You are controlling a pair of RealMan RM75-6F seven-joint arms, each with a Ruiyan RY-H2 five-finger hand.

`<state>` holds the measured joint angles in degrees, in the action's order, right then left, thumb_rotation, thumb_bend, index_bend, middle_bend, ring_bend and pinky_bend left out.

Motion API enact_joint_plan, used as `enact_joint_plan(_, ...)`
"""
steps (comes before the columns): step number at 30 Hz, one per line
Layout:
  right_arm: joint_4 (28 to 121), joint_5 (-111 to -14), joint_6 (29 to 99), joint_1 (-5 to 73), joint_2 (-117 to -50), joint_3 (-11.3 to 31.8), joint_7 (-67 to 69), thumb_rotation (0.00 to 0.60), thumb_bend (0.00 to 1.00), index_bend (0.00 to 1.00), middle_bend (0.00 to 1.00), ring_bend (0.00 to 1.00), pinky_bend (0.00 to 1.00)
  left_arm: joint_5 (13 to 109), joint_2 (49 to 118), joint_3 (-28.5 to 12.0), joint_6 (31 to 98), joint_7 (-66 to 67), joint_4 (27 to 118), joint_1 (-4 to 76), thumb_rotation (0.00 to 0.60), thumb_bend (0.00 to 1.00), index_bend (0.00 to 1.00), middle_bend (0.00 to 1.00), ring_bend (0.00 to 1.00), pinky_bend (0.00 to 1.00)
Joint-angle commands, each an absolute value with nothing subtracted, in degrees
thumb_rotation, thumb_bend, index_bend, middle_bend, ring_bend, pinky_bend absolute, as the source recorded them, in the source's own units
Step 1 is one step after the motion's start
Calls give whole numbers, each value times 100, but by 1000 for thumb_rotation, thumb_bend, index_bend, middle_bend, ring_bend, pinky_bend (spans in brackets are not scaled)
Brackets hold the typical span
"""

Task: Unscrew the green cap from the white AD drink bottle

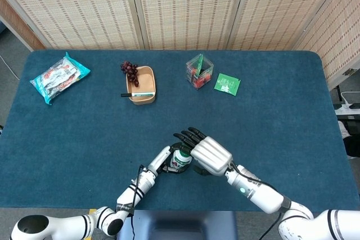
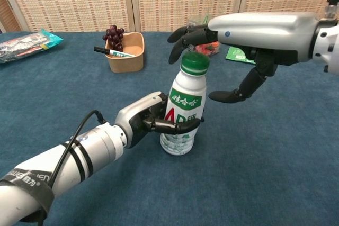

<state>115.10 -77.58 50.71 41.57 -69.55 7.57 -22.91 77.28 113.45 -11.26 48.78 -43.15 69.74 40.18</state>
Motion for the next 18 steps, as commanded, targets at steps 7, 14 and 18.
enact_joint_plan(7, 11650, -8111, 5414, 4049, -6906, 635, -2375, 600, 283, 158, 0, 0, 0, 7732, 11333, -1107, 4838, -4326, 6933, 4022, 600, 997, 695, 811, 270, 0)
enact_joint_plan(14, 11382, -7820, 5611, 3985, -6927, 697, -2538, 600, 283, 143, 0, 0, 0, 7742, 11303, -1104, 4885, -4269, 7006, 4001, 600, 992, 696, 811, 270, 0)
enact_joint_plan(18, 11364, -7681, 5540, 3971, -6861, 628, -2531, 600, 283, 151, 0, 0, 0, 7740, 11315, -1097, 4898, -4209, 6996, 3999, 600, 991, 696, 811, 270, 0)
